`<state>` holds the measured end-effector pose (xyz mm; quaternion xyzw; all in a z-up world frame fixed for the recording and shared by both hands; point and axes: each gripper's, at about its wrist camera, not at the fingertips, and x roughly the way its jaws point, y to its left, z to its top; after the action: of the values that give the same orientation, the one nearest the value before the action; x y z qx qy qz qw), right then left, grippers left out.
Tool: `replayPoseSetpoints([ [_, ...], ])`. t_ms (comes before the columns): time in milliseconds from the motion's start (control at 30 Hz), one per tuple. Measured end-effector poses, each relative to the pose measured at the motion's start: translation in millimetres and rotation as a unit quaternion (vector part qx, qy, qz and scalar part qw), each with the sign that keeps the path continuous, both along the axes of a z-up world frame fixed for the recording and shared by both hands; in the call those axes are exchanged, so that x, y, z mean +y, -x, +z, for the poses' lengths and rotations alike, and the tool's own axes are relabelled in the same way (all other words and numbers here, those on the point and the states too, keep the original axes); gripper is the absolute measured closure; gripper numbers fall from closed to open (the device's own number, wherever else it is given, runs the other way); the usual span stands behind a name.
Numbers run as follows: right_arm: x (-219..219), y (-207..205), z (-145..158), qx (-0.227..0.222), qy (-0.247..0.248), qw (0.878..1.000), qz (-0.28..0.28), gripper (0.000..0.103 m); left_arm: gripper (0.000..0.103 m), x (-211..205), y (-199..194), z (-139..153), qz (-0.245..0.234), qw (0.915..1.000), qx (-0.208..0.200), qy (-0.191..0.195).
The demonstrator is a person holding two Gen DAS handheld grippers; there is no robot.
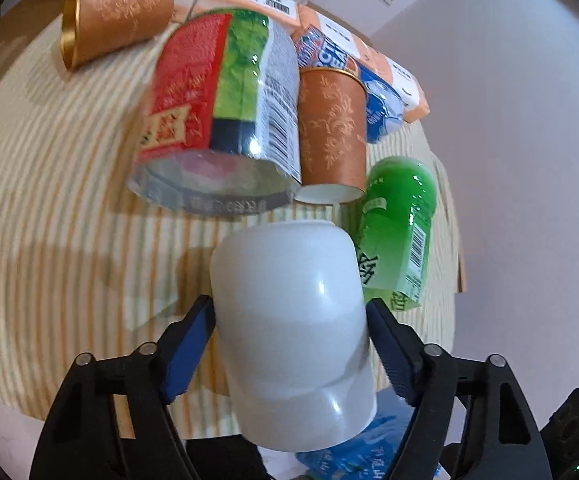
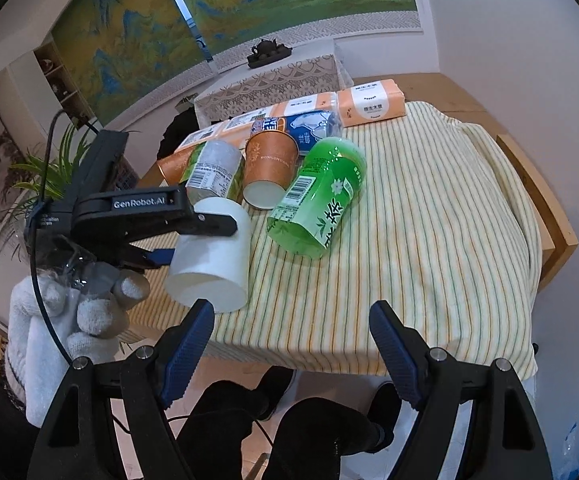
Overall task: Flip cup upside down
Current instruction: 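Lower the inverted white cup onto the tablecloth with the right gripper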
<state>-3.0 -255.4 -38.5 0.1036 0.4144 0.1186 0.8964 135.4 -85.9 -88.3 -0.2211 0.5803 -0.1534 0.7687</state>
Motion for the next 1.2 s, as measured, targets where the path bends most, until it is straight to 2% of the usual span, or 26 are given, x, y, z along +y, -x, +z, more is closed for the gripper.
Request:
replayPoseSetpoints([
  [367,0.1,4.6,-3.8,0.0,0.006,1.0,-0.02,0.026,0.025,-8.6,6.0,2.1,-0.017,0.9991,-0.031,-0.023],
  [600,3.0,2.4,-6.4,-0.006,0.05,0.998,-0.046,0.027,0.025,4.5,9.7,4.3,-0.018,0.999,-0.032,-0.024],
  [900,13.6,1.0,-8.4,-0.02,0.077,0.996,-0.046,0.026,0.025,17.9,25.8,19.8,-0.014,0.9953,-0.077,-0.057],
  [1100,18.0,-0.4,-7.8,-0.027,0.084,0.995,-0.044,0.026,0.025,26.6,40.8,37.6,-0.005,0.9868,-0.138,-0.084],
  [1200,18.7,-1.0,-8.5,-0.029,0.082,0.995,-0.044,0.027,0.025,23.7,48.6,47.8,0.002,0.9727,-0.199,-0.118],
])
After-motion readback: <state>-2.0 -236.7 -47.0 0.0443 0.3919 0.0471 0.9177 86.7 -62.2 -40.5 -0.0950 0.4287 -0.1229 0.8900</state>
